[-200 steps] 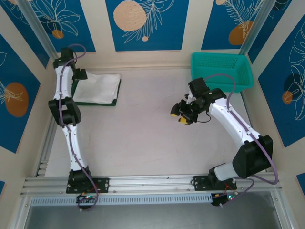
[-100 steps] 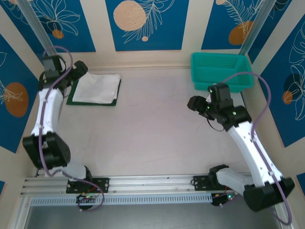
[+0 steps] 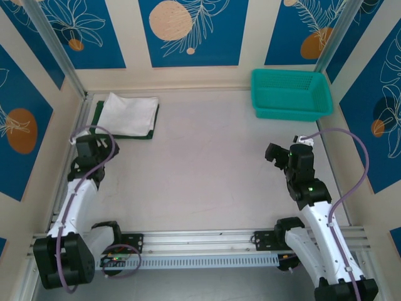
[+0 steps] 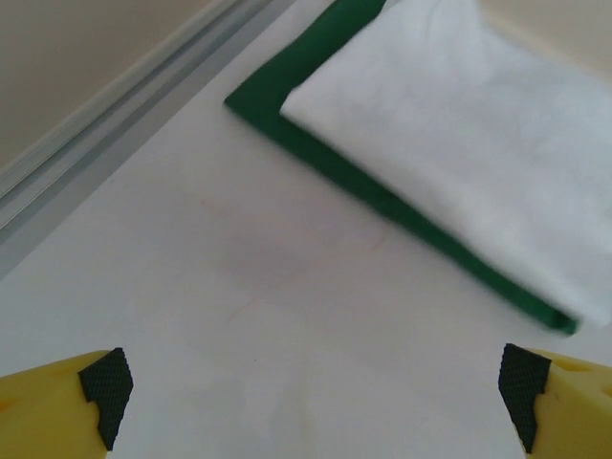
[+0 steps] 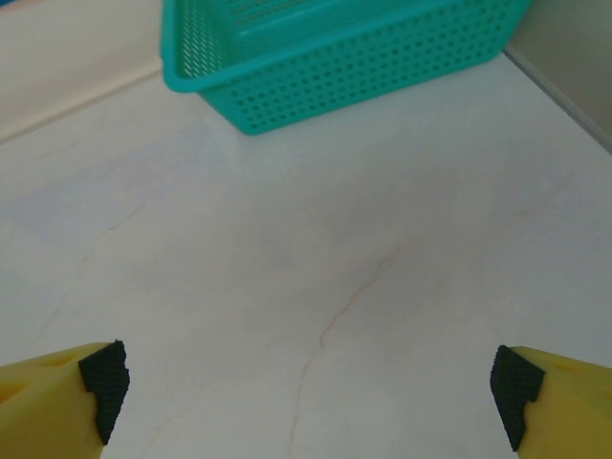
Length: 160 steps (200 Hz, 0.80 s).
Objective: Fold and stack the t-shirts
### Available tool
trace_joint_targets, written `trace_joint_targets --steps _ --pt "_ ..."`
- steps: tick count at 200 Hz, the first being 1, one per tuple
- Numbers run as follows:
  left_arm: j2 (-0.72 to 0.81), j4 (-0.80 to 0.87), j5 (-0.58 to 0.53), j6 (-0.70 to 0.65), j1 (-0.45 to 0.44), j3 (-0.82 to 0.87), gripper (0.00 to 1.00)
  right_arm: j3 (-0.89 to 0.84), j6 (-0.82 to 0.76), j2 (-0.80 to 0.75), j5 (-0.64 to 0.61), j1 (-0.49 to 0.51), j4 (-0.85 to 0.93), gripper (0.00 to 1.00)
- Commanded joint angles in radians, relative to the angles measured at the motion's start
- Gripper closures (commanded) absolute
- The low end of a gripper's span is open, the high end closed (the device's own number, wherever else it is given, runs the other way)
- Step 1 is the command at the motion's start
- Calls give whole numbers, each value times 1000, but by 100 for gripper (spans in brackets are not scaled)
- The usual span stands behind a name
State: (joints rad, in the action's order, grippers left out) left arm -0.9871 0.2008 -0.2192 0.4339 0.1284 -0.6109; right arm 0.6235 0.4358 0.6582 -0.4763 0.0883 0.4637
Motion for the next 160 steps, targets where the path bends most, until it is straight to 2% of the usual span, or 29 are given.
trace_joint_targets --steps 1,11,40,61,76,89,110,135,160 --pt "25 -104 -89 -88 -4 80 0 -60 -27 17 105 -78 -80 1" --pt "19 -119 -116 -89 -2 99 0 -75 -28 47 112 -105 -118 1" --pt "-40 -207 -162 -76 -3 122 0 -120 -168 121 147 -119 -320 1" --pt "-150 -367 -127 -109 -3 143 0 -158 -289 211 259 -143 -483 1" --pt "-245 -447 -35 -173 -8 120 0 -158 -273 298 273 -156 -544 1" --pt "-302 -478 -16 -218 -24 99 0 -141 -248 382 318 -175 -558 1" --pt "-356 -562 21 -285 -37 107 0 -126 -204 479 320 -182 -574 1" --pt "-368 -658 39 -295 -42 148 0 -174 -198 533 254 -180 -682 1" --pt "-408 -730 72 -290 -50 142 0 -151 -216 603 264 -166 -740 1"
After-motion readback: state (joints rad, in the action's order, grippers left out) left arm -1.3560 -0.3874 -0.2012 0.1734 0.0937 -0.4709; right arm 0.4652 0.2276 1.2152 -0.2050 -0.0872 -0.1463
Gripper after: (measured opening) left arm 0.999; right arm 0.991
